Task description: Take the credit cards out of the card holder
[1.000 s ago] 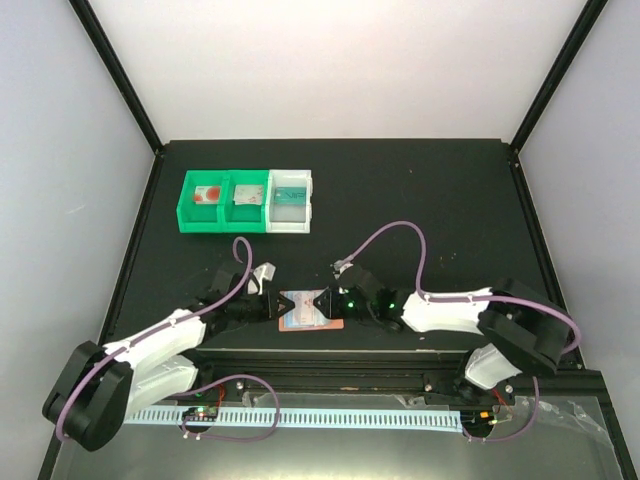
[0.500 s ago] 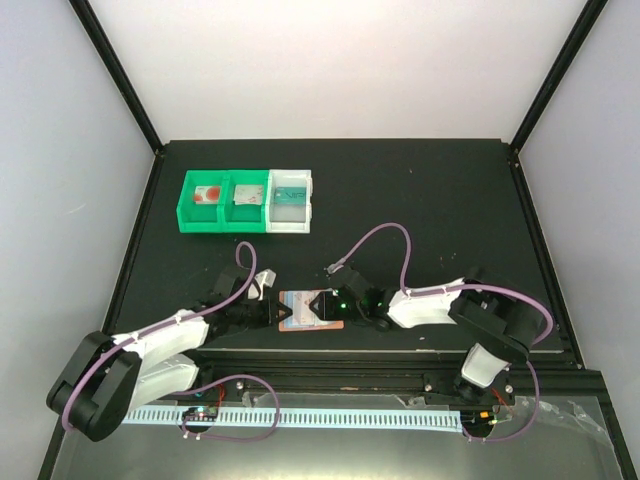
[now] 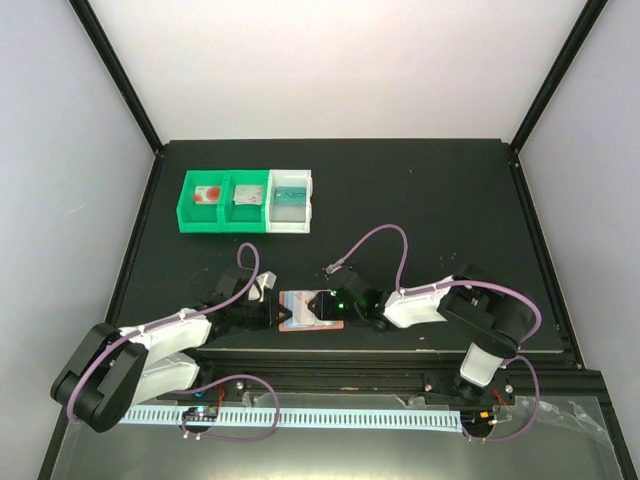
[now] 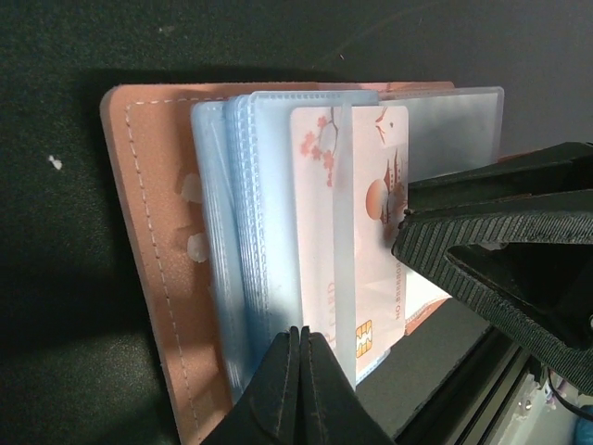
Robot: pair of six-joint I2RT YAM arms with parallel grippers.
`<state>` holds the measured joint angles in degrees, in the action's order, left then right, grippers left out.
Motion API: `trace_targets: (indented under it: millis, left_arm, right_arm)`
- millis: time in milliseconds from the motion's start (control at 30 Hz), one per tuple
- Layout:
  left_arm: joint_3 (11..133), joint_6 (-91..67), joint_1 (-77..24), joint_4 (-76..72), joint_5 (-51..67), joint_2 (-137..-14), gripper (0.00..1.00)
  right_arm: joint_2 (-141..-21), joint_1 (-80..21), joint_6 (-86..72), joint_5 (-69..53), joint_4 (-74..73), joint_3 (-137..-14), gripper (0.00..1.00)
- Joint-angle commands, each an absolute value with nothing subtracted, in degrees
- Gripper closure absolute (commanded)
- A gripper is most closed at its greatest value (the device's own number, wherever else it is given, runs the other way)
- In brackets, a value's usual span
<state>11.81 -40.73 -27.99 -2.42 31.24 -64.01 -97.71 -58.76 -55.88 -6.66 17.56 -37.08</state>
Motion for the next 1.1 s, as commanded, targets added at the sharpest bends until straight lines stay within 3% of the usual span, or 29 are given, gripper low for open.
trace_targets:
  millis: [0,267,767,867,933,1067]
  left_arm:
    - [11.54,-39.66,-28.12,-4.52,30.91,-65.18,0.98]
    - [11.60,-39.47,-28.11,-4.62,30.88,-66.27,0.98]
    - [11.71,-39.75,-28.11,-3.35,30.59,-64.66,0.98]
    - [12.90,-40.22,-28.04,-1.72,30.98,-62.50,0.90]
    - [14.21,-40.45,-28.08,0.75,30.50,-60.34,0.78]
    - [16.12,-41.52,-28.12,4.08,30.37,-55.07,0.62]
  right_arm:
    - [-98.70,-58.62,-55.98,-6.21,18.17,-37.21,0.79]
    - [-97.20,-58.43,-56.06,-4.98,18.01,-36.05,0.93]
    - [-88.85,-58.36,-56.47,0.55,14.32,-32.42,0.99]
    - [-86.77,-58.35,-56.59,0.21,15.05,-31.51,0.99]
    - [-85.04,-58.36,-56.36,-0.09,14.68,-31.46,0.99]
    - [-82.24,-58.38,-56.24,-0.18,12.98,-31.80,0.99]
